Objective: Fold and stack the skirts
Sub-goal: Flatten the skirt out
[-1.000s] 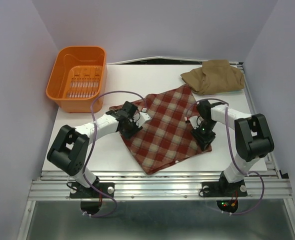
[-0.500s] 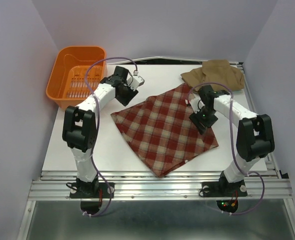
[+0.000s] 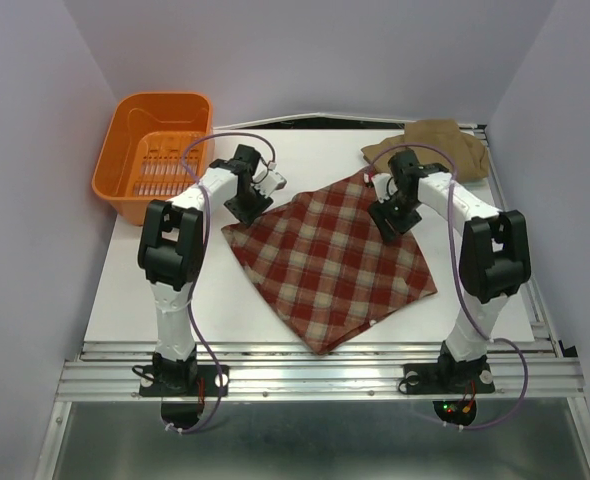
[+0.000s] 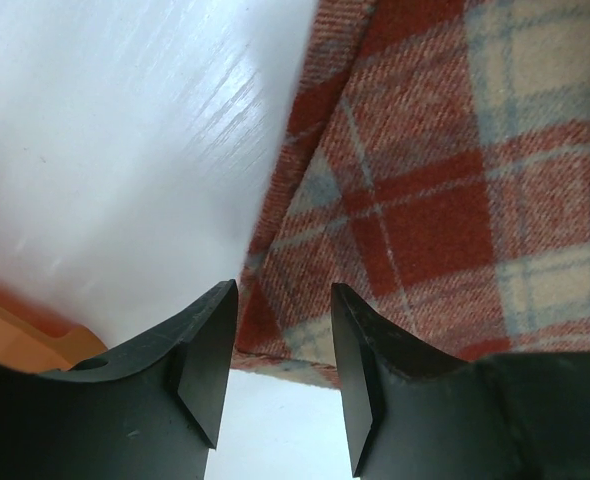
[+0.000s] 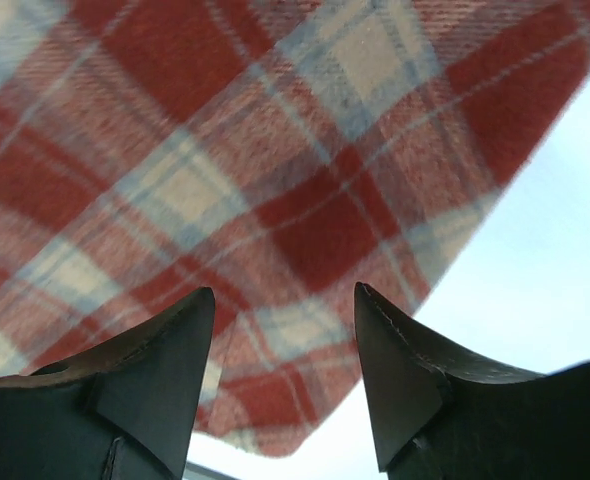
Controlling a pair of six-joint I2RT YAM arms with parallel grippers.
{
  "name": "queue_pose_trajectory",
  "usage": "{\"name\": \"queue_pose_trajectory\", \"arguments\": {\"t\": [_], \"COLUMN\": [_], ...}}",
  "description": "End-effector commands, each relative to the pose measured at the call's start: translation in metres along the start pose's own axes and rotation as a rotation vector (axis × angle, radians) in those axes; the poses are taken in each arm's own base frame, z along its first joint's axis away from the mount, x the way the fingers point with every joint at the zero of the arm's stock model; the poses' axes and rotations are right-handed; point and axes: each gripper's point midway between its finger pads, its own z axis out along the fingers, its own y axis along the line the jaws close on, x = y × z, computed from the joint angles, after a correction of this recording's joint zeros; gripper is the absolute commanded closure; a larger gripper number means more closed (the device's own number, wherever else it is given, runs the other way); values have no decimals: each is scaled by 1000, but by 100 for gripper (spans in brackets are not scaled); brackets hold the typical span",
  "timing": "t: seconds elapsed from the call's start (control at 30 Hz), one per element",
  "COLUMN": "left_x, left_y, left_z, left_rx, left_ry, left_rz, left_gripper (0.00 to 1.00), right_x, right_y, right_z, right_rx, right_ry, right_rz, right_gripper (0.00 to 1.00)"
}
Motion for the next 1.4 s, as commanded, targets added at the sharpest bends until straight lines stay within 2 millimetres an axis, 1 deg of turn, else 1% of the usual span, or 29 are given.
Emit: {"name": "queue_pose_trajectory", "arguments": {"t": [0.0,0.07,0.1,0.27,0.43,0.57,0.63,0.67,0.7,0.77,0.8,0.83,0.93,0.97,1.0,1.07,1.13,1.2,1.23,1.3,1.33,1.37], "left_x": [4,6,8,17,25,32,33,33,33,34,32,33,42,51,53,60,72,85,88,93,91,88], "left_y": [12,12,12,12,8,7,7,9,10,11,12,12,14,13,15,16,16,19,22,20,19,20], "left_z": [-7,-4,-2,4,4,4,3,1,-1,-5,-11,-14,-27,-27,-35,-40,-41,-41,-41,-39,-40,-41], "left_rx": [-40,-40,-36,-23,-1,8,8,3,3,6,2,4,-2,1,-14,-30,-44,-84,-102,-98,-97,-96], "left_ry": [10,20,27,56,76,90,92,88,84,82,74,74,80,98,90,100,122,166,176,189,183,169], "left_rz": [4,6,3,-2,5,4,6,3,0,0,2,7,14,23,28,43,60,73,79,84,75,72], "left_gripper": [47,47,47,46,49,55,67,82,87,92,97,100,100,100,100,100,100,100,100,100,95,83], "right_x": [1,5,11,22,27,27,27,27,27,28,28,29,29,29,30,31,31,31,32,30,28,27], "right_y": [-11,-11,-11,-13,-11,-11,-12,-12,-12,-13,-13,-14,-14,-15,-14,-14,-15,-16,-16,-16,-16,-16], "right_z": [26,35,39,50,57,57,56,56,56,57,56,57,56,56,56,56,56,56,55,55,55,56], "right_rx": [33,32,33,46,35,36,40,42,43,47,48,51,57,58,57,57,60,67,69,67,63,60], "right_ry": [7,19,38,71,90,92,92,92,93,96,96,99,99,98,99,103,102,103,102,97,91,91], "right_rz": [47,53,53,61,74,76,76,76,74,74,74,75,73,72,72,69,64,62,61,63,65,66], "right_gripper": [37,38,38,38,39,39,39,39,39,39,39,39,40,40,40,40,40,40,40,40,40,40]}}
